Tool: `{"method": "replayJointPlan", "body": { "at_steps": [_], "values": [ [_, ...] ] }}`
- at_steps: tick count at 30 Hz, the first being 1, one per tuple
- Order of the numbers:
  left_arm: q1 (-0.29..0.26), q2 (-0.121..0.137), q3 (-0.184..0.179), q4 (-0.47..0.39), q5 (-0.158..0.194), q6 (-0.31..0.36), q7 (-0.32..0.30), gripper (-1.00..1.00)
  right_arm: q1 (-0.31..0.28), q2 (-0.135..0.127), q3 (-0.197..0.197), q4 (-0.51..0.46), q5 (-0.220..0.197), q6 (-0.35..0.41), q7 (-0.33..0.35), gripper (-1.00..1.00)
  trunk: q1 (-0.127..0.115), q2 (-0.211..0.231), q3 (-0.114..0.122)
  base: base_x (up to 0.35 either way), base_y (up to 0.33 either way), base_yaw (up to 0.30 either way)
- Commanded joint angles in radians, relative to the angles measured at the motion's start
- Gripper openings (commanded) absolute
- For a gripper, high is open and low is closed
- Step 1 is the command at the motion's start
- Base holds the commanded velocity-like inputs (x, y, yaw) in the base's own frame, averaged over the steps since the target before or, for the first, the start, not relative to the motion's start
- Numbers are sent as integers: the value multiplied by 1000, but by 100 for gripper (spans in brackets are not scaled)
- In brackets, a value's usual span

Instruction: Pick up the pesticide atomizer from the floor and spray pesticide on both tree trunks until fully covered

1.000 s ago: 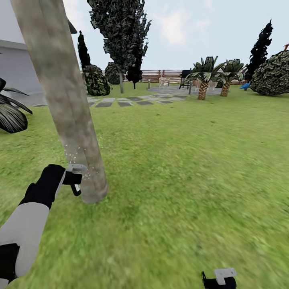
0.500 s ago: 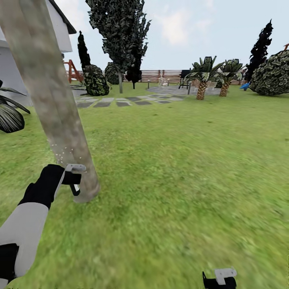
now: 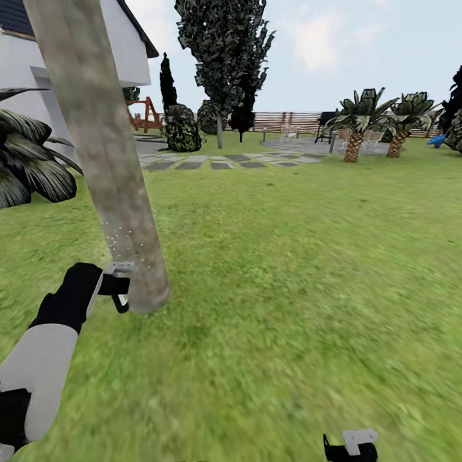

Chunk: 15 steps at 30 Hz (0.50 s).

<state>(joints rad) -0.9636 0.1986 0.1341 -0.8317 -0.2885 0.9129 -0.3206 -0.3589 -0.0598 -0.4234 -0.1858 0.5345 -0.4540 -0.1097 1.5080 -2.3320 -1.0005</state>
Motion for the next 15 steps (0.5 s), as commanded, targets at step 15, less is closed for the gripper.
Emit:
{"method": "replayJointPlan", "body": {
  "at_steps": [15],
  "values": [
    [-11,-1,1,-3,-4,0,3,-100,0,-2,0,0,1,0,0,100,0,0,0,12,-273,120]
  ]
}}
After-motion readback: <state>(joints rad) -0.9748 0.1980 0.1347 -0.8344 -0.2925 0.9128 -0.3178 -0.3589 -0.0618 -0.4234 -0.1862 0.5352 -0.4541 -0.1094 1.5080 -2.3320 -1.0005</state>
